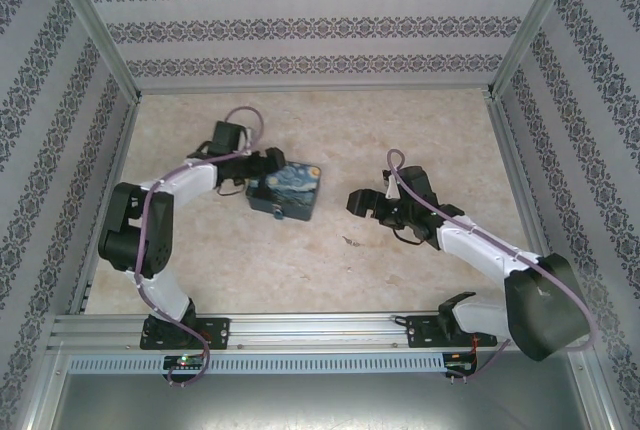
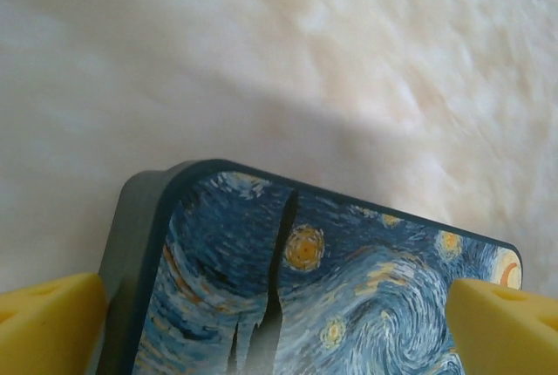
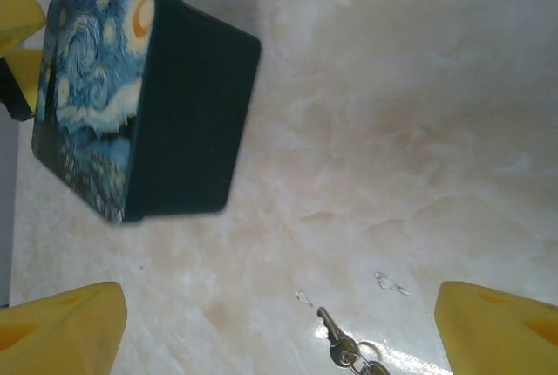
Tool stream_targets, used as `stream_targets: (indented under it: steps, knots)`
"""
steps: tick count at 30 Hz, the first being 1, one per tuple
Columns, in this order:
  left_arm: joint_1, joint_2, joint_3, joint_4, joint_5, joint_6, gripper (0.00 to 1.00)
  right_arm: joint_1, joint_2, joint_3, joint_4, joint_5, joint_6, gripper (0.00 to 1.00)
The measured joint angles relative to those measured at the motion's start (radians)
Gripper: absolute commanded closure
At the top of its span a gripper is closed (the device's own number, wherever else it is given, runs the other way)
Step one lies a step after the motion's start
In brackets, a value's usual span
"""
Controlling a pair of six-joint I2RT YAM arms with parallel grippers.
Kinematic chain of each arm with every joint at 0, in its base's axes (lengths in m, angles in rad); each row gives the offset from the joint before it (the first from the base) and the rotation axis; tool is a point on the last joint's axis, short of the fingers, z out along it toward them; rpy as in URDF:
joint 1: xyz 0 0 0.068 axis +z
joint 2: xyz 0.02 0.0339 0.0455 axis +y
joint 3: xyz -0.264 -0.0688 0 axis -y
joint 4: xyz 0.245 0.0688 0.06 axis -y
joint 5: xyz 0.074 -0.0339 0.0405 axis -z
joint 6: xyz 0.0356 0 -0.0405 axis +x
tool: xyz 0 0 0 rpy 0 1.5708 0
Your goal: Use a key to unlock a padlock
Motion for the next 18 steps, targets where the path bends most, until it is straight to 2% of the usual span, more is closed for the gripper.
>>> stream_targets:
  steps: [3, 10, 14, 18]
  knots:
    - [-0.084, -0.009, -0.048, 0.059, -0.034, -0.059, 0.00, 0.000, 0.032, 0.023, -0.004, 0.001, -0.001, 0.10]
    - [-0.074, -0.107, -0.167, 0.106, -0.152, -0.142, 0.00, 0.000, 0.056, 0.059, 0.011, -0.005, 0.003, 0.17]
    - [-0.076, -0.149, -0.179, 0.124, -0.169, -0.161, 0.00, 0.009, 0.093, 0.059, 0.031, -0.016, 0.023, 0.28]
    - [-0.090, -0.151, -0.179, 0.156, -0.178, -0.170, 0.00, 0.032, 0.117, 0.059, 0.035, -0.031, 0.045, 0.34]
